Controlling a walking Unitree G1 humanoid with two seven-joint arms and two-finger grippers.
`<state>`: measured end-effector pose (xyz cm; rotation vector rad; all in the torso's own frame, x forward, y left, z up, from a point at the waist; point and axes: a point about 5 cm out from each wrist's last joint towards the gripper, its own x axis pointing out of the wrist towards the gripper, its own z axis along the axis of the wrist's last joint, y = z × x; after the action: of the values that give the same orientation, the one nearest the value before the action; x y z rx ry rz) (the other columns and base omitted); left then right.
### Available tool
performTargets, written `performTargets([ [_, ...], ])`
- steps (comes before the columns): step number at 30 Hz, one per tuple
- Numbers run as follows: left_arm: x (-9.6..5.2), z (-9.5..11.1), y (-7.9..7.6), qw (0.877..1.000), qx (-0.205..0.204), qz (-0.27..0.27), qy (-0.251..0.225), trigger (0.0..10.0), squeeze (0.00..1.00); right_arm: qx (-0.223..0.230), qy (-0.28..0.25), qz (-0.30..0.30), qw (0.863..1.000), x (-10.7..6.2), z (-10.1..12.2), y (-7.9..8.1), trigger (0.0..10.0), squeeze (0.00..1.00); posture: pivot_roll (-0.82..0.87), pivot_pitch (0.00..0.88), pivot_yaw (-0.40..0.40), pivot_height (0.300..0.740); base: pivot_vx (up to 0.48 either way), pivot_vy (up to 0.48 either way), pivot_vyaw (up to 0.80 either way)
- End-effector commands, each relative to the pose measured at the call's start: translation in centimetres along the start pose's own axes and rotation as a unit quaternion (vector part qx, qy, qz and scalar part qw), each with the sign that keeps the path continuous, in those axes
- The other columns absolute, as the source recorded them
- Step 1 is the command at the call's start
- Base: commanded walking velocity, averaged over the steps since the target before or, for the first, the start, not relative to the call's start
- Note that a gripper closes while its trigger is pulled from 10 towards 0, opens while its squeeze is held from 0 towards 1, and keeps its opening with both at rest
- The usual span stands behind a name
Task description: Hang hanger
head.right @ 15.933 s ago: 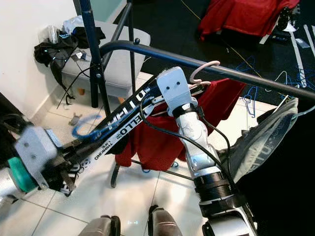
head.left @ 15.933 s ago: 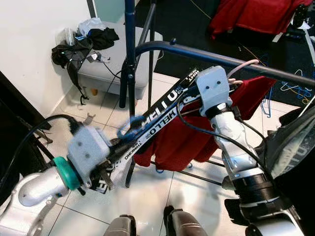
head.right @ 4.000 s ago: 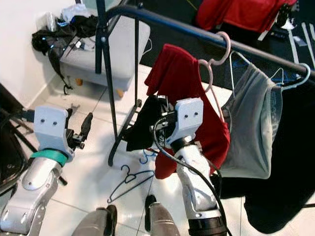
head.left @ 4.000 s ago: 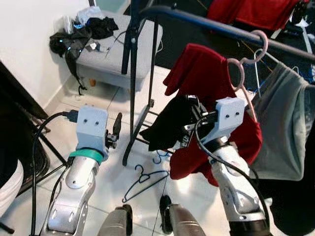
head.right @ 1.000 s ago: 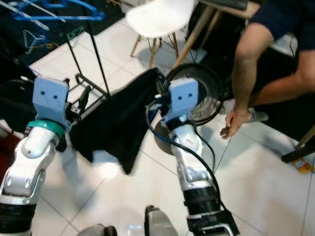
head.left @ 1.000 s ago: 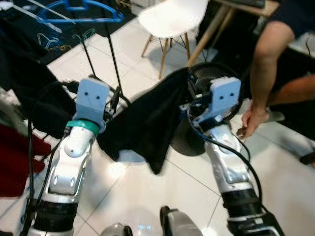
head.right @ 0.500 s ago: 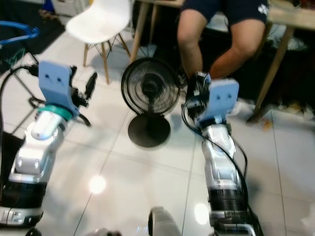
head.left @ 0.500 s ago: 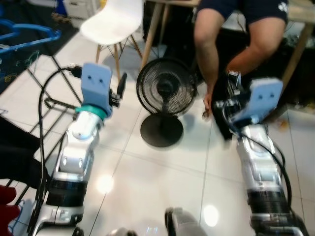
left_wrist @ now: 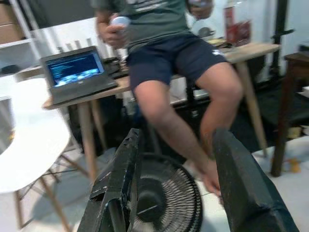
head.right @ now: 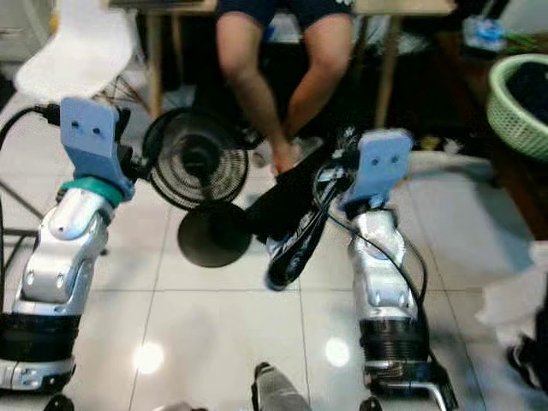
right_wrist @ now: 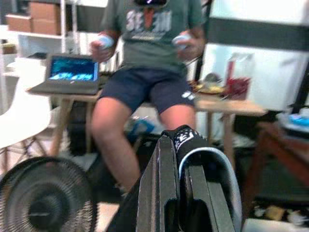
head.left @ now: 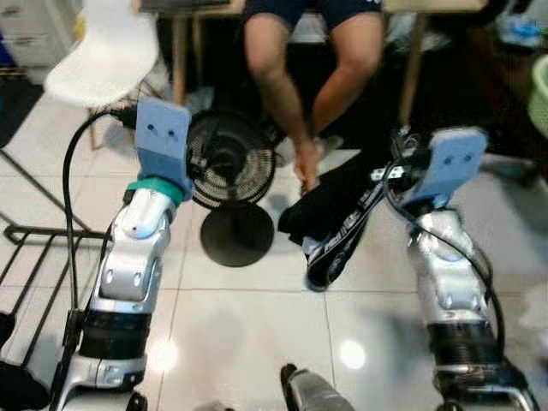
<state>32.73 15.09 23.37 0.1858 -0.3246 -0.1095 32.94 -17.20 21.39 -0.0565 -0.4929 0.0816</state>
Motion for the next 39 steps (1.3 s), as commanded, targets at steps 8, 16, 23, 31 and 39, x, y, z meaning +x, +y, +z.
performTargets([
  [8,-0.1,-0.6,1.0,1.0,0.006,0.014,0.012,10.0,0.0,0.002,0.012,-0.003,1.0,-0.4,-0.6,-0.2,10.0,0.0,-0.01,0.077,0.069,0.74,0.0,0.0,-0.8],
  [16,-0.1,-1.6,2.9,0.999,0.024,0.037,0.032,10.0,0.0,-0.015,0.027,-0.011,0.999,-0.6,-1.3,-1.4,10.0,0.0,0.0,0.081,0.067,0.74,0.0,0.0,-0.8],
  [23,-3.2,-7.6,8.3,0.979,0.021,0.146,0.141,10.0,0.0,-0.017,0.124,-0.105,0.987,-3.3,-5.1,-7.2,10.0,0.0,0.0,0.081,0.054,0.74,0.0,0.0,-0.8],
  [31,-5.3,-10.3,8.5,0.971,0.033,0.151,0.183,10.0,0.0,-0.026,0.176,-0.101,0.979,-5.8,-7.4,-7.3,10.0,0.0,0.0,0.093,0.043,0.74,0.0,0.0,-0.8],
  [39,-4.1,-9.1,7.6,0.979,0.044,0.128,0.153,10.0,0.0,-0.016,0.137,-0.104,0.985,-4.2,-6.0,-7.5,10.0,0.0,-0.01,0.094,0.048,0.74,0.0,0.0,-0.8],
])
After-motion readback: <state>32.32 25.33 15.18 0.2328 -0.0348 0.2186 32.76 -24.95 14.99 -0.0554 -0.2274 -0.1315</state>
